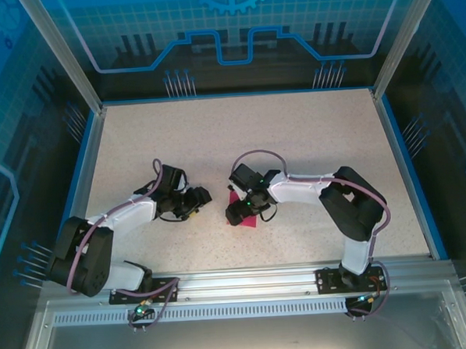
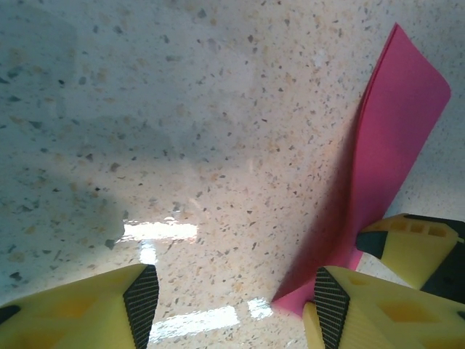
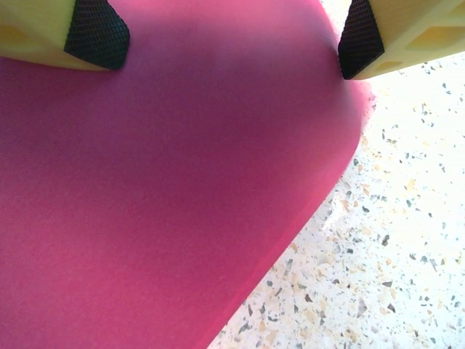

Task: Fold a paper plane with a square sheet of paper (pick it up from the middle)
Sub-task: Fold the triangle a second time at the center of the table.

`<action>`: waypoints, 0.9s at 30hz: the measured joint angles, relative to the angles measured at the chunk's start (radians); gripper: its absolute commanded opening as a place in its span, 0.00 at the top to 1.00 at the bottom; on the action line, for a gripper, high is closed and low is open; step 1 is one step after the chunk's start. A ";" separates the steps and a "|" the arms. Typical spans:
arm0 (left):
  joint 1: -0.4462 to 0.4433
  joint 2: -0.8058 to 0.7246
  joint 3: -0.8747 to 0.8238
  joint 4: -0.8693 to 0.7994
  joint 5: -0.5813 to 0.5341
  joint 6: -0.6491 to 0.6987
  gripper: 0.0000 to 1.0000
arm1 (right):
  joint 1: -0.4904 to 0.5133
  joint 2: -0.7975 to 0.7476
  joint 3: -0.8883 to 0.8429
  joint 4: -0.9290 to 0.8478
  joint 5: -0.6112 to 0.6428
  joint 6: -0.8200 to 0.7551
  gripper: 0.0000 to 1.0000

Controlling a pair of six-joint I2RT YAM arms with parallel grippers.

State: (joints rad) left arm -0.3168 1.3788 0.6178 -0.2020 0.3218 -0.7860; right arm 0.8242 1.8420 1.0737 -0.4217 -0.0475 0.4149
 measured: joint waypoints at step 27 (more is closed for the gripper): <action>0.000 0.027 -0.006 0.074 0.092 -0.001 0.35 | 0.029 0.052 0.065 -0.085 0.131 0.030 0.51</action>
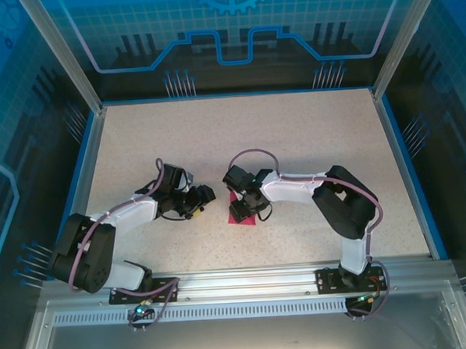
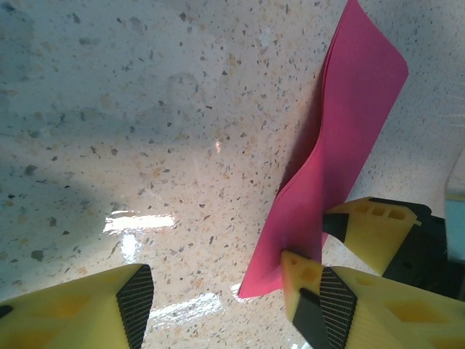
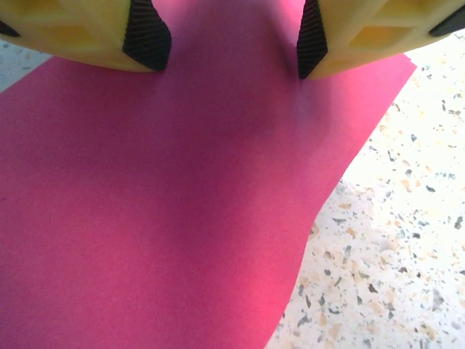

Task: Fold a paper plane with a square sheet of paper (pick it up from the middle)
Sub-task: Fold the triangle a second time at the center of the table.

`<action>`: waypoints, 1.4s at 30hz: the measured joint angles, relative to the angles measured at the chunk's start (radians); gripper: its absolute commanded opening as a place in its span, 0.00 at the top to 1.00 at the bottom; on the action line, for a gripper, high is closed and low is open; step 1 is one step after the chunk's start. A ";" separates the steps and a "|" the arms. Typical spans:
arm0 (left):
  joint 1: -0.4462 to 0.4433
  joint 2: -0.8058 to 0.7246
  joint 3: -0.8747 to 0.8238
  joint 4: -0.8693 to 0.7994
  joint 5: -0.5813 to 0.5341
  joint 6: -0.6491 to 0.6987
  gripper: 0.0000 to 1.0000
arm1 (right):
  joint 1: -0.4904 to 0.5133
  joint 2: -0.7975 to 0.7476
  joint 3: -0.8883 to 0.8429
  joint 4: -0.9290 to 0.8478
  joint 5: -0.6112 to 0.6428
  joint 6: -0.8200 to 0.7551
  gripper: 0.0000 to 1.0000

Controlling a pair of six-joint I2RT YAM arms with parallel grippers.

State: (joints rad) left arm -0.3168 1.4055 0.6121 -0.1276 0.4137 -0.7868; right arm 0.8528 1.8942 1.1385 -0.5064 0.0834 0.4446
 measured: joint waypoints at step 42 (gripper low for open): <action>-0.065 0.334 0.124 0.430 0.332 0.232 0.69 | -0.299 -0.155 -0.466 0.759 -0.642 -0.020 0.68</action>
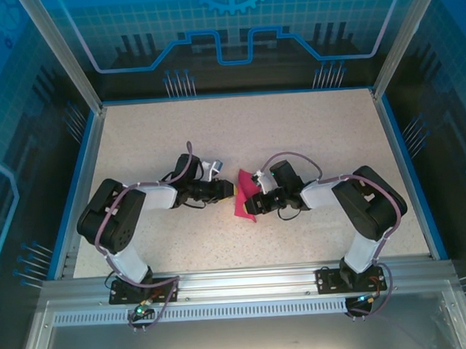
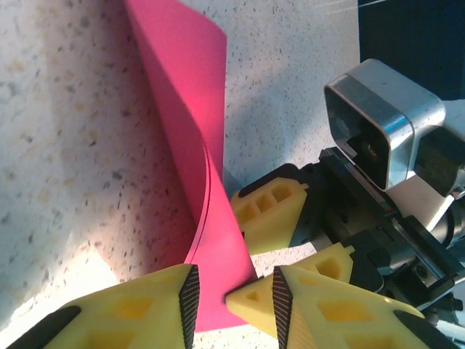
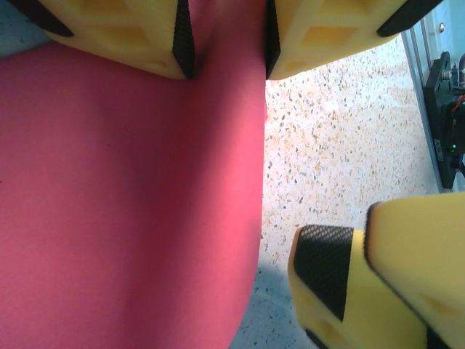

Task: Fold a paper plane with a square sheet of paper (pick it up from the middle)
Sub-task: Fold the triangle a second time at the center of the table.

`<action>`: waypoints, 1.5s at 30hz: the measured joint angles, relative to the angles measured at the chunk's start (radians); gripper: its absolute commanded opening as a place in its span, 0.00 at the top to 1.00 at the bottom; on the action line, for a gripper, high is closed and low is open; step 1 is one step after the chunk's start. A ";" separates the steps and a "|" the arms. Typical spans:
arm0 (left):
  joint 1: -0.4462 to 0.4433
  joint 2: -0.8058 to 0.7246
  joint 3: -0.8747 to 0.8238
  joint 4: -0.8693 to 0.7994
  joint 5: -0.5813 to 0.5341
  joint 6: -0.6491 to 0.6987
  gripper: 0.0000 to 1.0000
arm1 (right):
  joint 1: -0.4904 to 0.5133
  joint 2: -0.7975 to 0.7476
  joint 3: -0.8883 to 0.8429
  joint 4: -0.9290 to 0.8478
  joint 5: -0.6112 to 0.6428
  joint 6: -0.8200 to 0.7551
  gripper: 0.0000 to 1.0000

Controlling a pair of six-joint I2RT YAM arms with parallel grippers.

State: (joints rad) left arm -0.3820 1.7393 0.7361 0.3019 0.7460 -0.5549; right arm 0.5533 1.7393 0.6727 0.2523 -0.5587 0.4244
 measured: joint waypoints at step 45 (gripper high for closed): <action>0.013 0.085 0.046 0.053 0.101 0.120 1.00 | -0.031 -0.113 -0.044 -0.065 0.004 0.074 0.62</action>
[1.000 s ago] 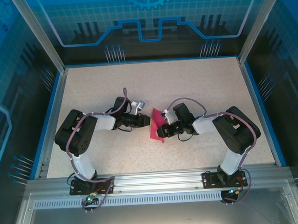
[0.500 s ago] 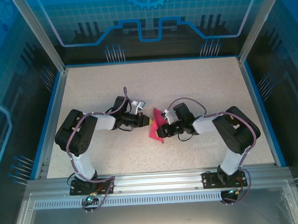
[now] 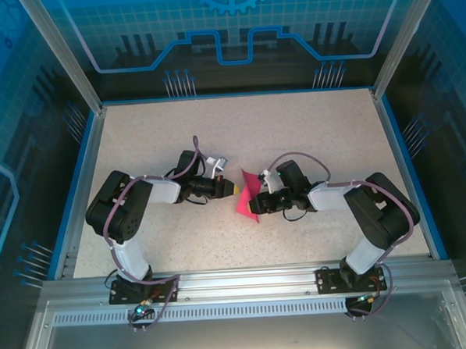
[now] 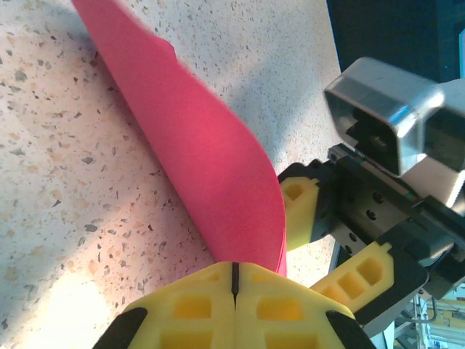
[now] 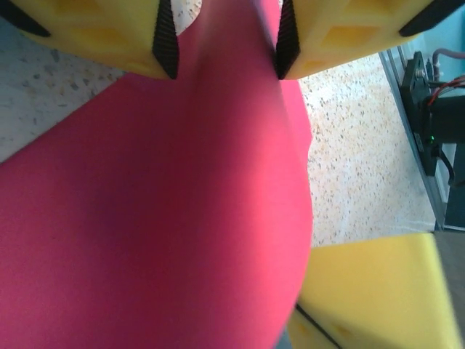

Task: Fold a paper plane with a square sheet of paper (pick it up from the middle)
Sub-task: Fold the triangle a second time at the center of the table.

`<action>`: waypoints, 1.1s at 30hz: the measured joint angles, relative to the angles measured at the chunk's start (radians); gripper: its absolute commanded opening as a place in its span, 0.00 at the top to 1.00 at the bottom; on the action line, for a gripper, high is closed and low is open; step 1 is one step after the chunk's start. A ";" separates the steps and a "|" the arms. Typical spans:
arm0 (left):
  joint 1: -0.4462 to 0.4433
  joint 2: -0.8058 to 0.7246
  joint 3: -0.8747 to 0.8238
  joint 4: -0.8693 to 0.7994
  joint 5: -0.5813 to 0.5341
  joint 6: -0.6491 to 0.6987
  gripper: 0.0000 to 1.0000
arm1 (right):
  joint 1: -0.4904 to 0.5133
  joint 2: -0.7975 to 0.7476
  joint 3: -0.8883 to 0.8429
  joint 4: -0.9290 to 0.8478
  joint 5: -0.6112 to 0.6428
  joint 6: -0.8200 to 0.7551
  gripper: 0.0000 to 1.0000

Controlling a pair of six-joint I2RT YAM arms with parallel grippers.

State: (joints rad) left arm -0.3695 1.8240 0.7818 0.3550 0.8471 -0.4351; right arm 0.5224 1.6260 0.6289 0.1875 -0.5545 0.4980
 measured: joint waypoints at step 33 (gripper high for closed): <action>-0.019 -0.068 -0.105 0.129 -0.012 -0.195 0.86 | 0.235 -0.211 0.113 -0.239 0.351 0.058 0.34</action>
State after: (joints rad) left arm -0.3885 1.7565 0.6769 0.4843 0.8352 -0.6304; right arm 0.7570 1.4155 0.7422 -0.0513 -0.2035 0.5564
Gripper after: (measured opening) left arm 0.135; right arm 0.663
